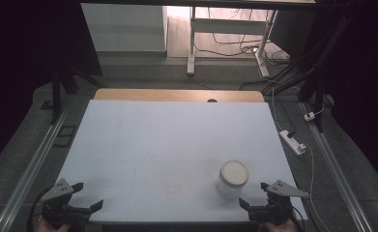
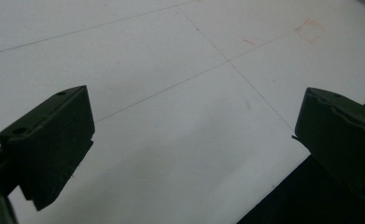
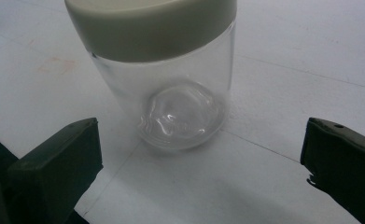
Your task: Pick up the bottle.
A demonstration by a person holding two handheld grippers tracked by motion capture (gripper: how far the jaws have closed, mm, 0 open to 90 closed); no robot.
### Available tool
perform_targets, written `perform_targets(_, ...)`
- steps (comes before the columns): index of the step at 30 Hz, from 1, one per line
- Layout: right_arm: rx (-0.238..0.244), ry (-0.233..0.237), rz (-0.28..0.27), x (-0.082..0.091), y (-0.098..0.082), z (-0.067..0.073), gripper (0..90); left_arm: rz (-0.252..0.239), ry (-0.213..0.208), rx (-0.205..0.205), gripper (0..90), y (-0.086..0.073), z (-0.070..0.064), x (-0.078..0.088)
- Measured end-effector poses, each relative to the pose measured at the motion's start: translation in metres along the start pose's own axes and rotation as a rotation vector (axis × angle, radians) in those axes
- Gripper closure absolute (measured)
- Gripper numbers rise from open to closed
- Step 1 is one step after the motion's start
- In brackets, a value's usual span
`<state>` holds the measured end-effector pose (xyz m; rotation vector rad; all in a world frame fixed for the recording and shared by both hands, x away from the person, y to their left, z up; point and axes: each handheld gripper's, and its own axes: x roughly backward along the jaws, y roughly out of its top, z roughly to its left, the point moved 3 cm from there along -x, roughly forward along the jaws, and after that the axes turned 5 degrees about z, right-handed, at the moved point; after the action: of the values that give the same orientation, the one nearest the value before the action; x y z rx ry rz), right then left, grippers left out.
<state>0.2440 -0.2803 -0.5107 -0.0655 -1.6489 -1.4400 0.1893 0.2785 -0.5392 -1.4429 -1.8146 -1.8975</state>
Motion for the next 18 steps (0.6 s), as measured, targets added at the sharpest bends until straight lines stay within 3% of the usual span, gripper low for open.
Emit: perform_targets(18, 0.010, 0.011, 0.016, -0.0016, 0.0002, 0.0011, 0.0, 0.015, -0.023, -0.007, 0.0, 0.0004, 0.0002, -0.0014)
